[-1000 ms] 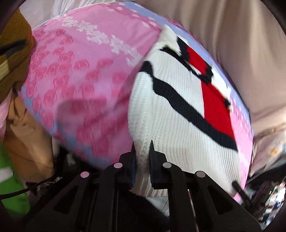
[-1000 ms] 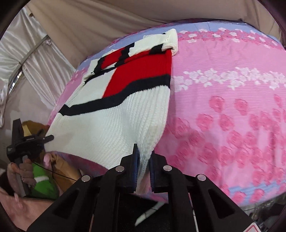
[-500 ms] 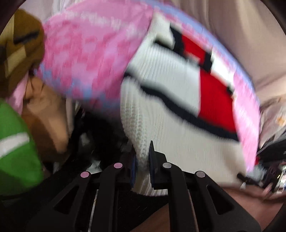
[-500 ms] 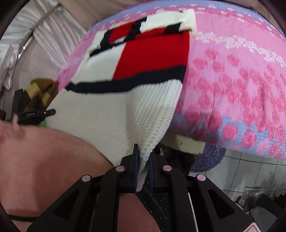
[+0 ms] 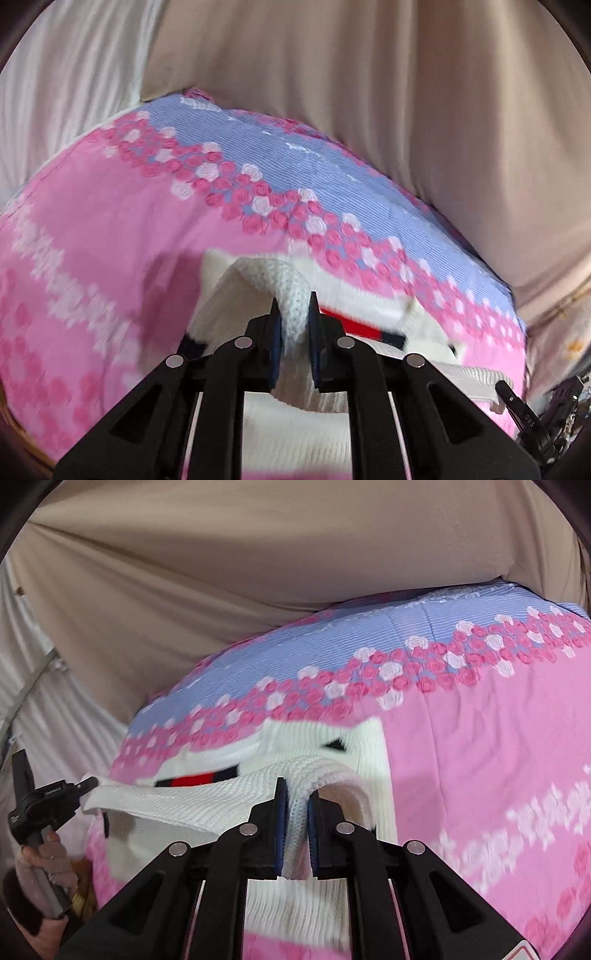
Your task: Fold small clothes
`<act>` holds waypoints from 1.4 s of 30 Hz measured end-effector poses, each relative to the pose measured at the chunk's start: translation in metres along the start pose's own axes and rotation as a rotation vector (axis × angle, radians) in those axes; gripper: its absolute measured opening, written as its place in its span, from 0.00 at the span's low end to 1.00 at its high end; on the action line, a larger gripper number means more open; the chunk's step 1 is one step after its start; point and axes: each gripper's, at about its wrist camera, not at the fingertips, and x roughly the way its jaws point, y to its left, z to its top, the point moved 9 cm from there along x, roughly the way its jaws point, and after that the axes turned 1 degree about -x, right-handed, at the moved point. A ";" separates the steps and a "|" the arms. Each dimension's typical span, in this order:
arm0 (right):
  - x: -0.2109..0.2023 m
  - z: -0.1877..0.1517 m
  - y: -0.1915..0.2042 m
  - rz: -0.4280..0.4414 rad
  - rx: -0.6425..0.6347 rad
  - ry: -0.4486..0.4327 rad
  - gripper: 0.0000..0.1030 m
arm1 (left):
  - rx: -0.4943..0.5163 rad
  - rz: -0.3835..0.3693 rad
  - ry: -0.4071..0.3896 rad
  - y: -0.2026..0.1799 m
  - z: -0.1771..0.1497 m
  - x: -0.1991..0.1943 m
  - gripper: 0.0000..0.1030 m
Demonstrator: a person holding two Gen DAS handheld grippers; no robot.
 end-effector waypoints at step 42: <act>-0.057 -0.109 -0.007 -0.017 0.022 0.100 0.08 | -0.170 0.002 0.207 0.091 -0.093 -0.033 0.08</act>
